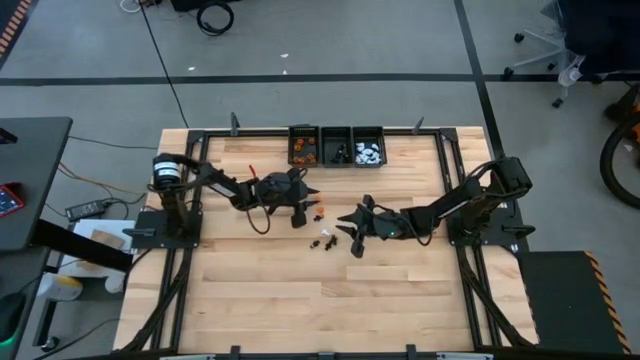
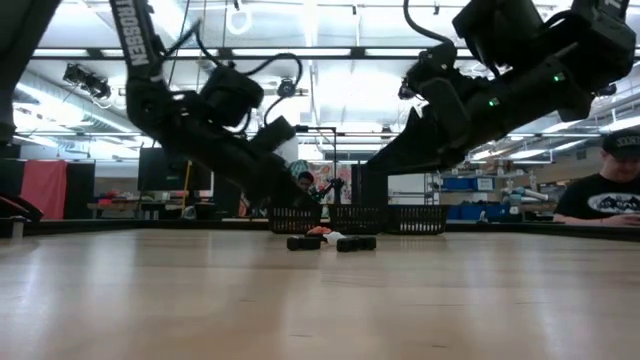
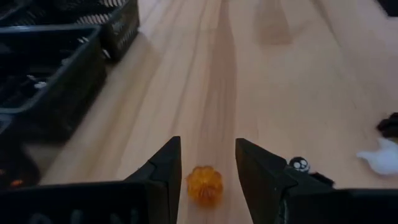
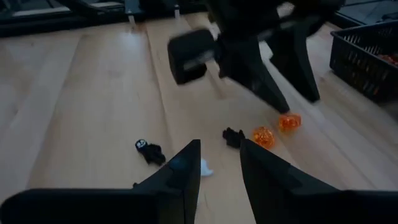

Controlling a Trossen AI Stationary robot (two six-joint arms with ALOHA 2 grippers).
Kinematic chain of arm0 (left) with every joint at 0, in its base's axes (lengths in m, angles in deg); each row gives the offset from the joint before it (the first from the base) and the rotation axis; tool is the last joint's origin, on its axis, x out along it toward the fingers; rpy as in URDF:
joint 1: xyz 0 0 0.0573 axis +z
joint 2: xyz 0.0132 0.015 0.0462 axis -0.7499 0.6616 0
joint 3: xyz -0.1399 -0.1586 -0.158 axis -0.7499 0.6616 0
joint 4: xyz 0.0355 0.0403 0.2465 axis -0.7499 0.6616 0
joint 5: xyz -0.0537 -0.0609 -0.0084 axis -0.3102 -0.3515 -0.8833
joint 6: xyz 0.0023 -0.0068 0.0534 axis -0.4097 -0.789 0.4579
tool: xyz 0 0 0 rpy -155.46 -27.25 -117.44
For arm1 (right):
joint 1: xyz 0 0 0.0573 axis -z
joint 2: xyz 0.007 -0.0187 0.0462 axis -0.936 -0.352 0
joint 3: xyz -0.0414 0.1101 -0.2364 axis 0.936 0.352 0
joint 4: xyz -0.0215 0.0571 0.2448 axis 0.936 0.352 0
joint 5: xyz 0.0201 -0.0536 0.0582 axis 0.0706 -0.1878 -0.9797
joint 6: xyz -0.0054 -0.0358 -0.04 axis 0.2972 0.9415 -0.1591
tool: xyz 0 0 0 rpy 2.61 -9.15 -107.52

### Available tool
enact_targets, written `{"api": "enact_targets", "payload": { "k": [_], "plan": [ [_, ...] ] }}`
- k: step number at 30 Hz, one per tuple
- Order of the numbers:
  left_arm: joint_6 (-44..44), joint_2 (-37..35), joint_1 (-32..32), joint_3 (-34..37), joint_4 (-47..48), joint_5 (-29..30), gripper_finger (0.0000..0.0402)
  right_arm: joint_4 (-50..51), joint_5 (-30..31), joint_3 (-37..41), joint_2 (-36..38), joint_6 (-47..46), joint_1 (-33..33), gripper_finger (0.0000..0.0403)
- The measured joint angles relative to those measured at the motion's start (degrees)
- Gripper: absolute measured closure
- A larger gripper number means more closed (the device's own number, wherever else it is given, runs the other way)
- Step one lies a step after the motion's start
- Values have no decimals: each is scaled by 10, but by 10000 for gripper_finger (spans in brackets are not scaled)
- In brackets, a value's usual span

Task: Sort game pieces by color
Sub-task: Put the orange game piece into the left black basket

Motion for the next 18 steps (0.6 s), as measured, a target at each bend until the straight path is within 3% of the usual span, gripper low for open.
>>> {"api": "enact_targets", "payload": {
  "k": [8,18],
  "plan": [
    [0,59,10,-31,7,0,271,8,-4,0,0,3,-4,284],
    [3,60,24,-33,37,-9,278,13,-7,0,0,10,-4,284]
  ]
}}
